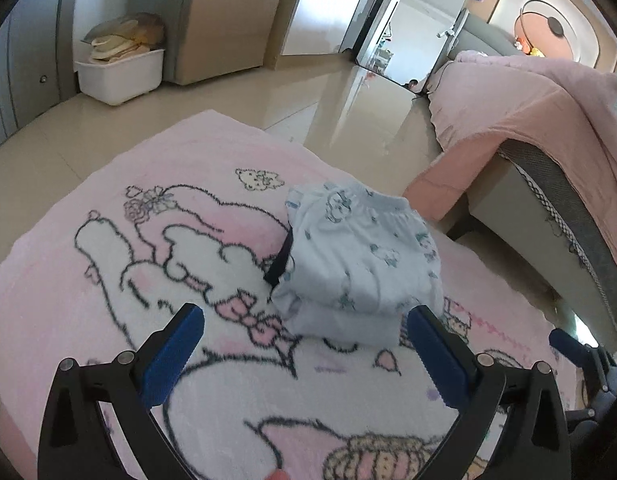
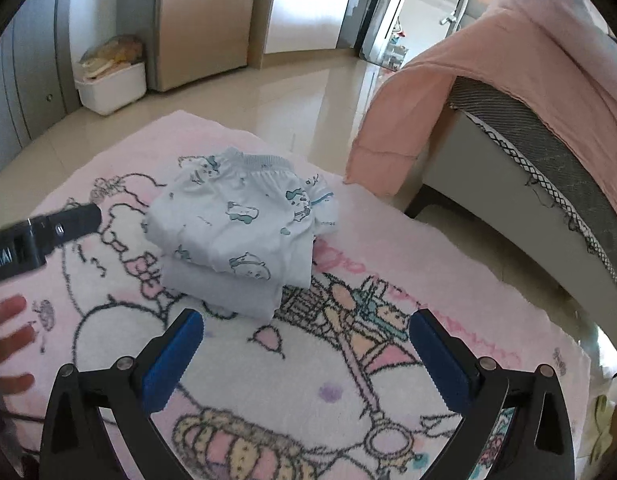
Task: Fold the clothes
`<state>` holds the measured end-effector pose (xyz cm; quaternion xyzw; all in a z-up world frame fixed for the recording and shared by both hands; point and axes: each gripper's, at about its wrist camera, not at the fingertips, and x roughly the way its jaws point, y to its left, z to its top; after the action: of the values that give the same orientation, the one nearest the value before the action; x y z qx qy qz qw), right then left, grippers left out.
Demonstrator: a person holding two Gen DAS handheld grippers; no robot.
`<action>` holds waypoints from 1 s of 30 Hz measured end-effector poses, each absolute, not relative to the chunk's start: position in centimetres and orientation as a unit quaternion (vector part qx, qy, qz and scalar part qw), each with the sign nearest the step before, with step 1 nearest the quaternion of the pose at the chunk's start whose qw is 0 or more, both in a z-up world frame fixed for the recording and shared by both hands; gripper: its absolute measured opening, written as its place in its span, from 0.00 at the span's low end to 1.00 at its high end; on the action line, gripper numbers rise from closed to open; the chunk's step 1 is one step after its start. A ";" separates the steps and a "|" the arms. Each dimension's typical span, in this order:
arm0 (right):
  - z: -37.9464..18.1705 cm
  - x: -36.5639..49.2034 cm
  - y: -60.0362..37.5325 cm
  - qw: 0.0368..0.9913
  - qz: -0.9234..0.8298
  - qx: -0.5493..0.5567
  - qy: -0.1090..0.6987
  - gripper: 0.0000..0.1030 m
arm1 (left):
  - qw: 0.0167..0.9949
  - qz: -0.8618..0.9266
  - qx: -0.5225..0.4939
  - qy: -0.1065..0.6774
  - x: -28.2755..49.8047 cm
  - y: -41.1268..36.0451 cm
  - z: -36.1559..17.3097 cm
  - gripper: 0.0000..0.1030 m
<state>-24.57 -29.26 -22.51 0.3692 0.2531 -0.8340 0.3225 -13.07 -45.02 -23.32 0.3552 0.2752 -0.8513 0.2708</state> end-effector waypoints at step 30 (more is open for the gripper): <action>-12.1 -12.5 -4.6 0.179 -0.870 0.438 0.136 1.00 | 0.163 -0.880 0.431 0.116 -6.2 -19.6 -11.6 1.00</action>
<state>-12.45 -4.59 -12.10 0.4380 0.1360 -0.8704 0.1792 -6.19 -19.57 -11.55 0.4308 0.1163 -0.8800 0.1626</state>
